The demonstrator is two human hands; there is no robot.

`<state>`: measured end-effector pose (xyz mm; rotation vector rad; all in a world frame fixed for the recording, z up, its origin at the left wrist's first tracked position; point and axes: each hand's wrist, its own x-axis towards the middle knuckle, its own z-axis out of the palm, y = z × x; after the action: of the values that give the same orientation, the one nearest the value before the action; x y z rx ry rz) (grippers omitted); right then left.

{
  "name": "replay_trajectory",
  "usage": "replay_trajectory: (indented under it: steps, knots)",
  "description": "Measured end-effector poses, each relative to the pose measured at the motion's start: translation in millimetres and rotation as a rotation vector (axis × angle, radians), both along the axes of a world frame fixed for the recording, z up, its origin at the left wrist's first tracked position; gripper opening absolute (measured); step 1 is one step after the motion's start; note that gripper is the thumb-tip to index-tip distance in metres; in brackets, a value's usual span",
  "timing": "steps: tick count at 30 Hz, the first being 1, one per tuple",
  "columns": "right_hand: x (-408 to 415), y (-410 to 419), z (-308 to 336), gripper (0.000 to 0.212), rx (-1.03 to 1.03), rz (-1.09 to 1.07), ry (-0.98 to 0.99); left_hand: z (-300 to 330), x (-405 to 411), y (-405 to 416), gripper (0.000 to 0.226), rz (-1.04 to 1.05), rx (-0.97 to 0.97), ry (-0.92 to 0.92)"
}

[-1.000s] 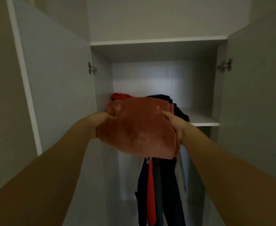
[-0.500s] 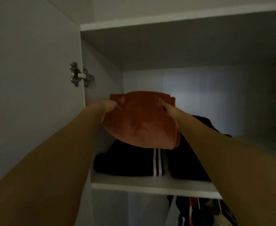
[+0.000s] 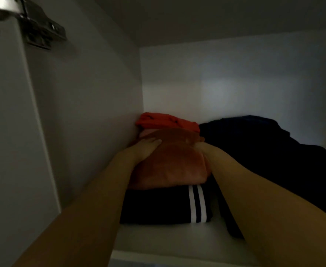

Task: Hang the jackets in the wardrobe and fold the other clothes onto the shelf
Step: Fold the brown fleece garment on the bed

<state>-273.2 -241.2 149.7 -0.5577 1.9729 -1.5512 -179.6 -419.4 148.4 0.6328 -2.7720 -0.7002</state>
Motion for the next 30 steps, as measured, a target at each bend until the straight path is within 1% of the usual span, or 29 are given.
replay_trajectory:
  steps: [2, 4, 6, 8, 10, 11, 14, 16, 19, 22, 27, 30]
  knots:
    - [-2.2, -1.5, -6.3, 0.041, -0.016, -0.006, -0.002, -2.7, -4.4, -4.1, 0.053, -0.009, -0.033, -0.044]
    - [3.5, 0.9, -2.7, 0.042, -0.05, -0.025, -0.002, -0.2, -2.0, -3.5, 0.053, -0.01, -0.076, -0.075]
    - [10.3, 3.9, 6.4, 0.045, -0.083, -0.043, 0.057, 5.0, 5.4, 0.2, 0.054, 0.005, -0.15, -0.061]
    - [21.6, 10.8, 19.5, 0.048, -0.077, -0.1, 0.176, 12.5, 18.5, 10.5, 0.055, 0.092, -0.223, 0.049]
    - [35.4, 19.8, 31.3, 0.041, -0.104, -0.094, 0.217, 20.1, 38.8, 27.9, 0.053, 0.21, -0.361, 0.202]
    - [39.6, 24.2, 36.6, 0.038, -0.111, -0.11, 0.269, 22.9, 51.5, 37.8, 0.051, 0.251, -0.421, 0.269]
    - [65.4, 45.5, 50.1, 0.046, -0.051, -0.187, 0.538, 23.8, 98.5, 68.7, 0.047, 0.303, -0.59, 0.433]
    - [88.4, 62.1, 53.9, 0.049, -0.047, -0.177, 0.718, 22.2, 135.4, 91.7, 0.046, 0.318, -0.721, 0.483]
    - [130.3, 89.8, 56.0, 0.053, -0.035, -0.128, 0.937, 22.7, 194.5, 128.7, 0.055, 0.346, -0.849, 0.428]
    - [179.9, 117.4, 58.3, 0.054, -0.043, -0.081, 1.099, 20.2, 255.7, 162.9, 0.06, 0.417, -0.949, 0.34]
    - [278.4, 160.8, 61.7, 0.045, -0.148, 0.072, 1.325, 13.2, 370.6, 223.9, 0.065, 0.603, -1.033, 0.24]
    - [337.4, 181.0, 63.5, 0.05, -0.169, 0.181, 1.447, 12.3, 438.9, 258.4, 0.066, 0.689, -1.049, 0.25]
